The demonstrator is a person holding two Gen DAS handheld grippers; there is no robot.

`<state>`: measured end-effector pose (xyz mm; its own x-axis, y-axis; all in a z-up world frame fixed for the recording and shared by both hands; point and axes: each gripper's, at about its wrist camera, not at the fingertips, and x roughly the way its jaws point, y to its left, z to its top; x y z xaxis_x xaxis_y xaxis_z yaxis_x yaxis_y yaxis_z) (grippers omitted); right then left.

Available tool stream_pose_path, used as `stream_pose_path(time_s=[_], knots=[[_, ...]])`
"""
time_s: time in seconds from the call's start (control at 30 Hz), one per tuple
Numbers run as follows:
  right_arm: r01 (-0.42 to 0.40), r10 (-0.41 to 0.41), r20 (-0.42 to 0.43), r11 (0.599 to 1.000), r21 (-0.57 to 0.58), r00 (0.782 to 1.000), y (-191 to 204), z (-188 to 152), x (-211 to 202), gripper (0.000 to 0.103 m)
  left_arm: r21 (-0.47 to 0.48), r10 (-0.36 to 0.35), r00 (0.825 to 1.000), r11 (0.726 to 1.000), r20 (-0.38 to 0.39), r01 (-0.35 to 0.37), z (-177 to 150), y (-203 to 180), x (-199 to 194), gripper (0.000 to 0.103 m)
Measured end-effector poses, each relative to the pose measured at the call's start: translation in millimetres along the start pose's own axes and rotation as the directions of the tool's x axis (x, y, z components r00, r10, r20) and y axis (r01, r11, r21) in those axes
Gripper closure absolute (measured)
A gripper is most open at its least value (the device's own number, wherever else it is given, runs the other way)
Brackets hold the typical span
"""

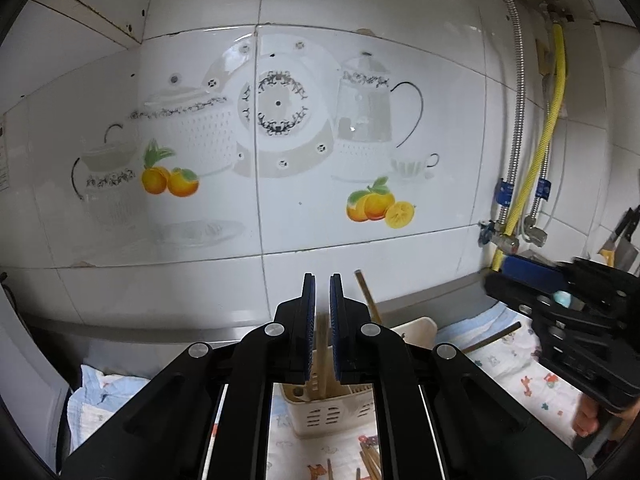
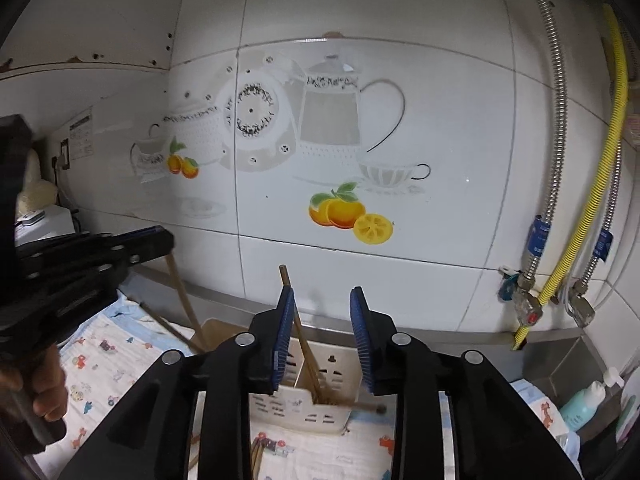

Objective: Organize utensils

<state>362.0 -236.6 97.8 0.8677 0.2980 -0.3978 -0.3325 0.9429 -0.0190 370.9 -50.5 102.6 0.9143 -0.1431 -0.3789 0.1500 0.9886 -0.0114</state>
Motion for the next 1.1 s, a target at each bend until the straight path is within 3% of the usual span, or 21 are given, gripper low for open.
stream_pose_path(time_s=[0.3, 0.53, 0.8, 1.1], knots=[[-0.034, 0.034, -0.030, 0.999, 0.014, 0.999, 8.5, -34.8, -41.1, 0.066, -0.002, -0.019, 1.000, 1.000, 0.022, 0.019, 2.8, -0.5, -20.2, 0.095], [-0.064, 0.066, -0.115, 0.998, 0.020, 0.991, 26.3, -89.9, -68.8, 0.066, -0.001, -0.020, 0.999, 1.000, 0.026, 0.020, -8.5, 2.5, -66.2, 0.095], [-0.072, 0.074, -0.242, 0.997, 0.016, 0.967, 51.2, -172.8, -90.9, 0.066, -0.046, -0.030, 0.998, 0.999, -0.047, 0.028, -64.8, 18.4, -113.2, 0.095], [-0.064, 0.079, -0.390, 0.997, 0.050, 0.918, 67.3, -254.6, -82.8, 0.072, -0.105, -0.029, 0.985, 0.994, -0.171, 0.011, -161.8, 34.2, -140.2, 0.094]])
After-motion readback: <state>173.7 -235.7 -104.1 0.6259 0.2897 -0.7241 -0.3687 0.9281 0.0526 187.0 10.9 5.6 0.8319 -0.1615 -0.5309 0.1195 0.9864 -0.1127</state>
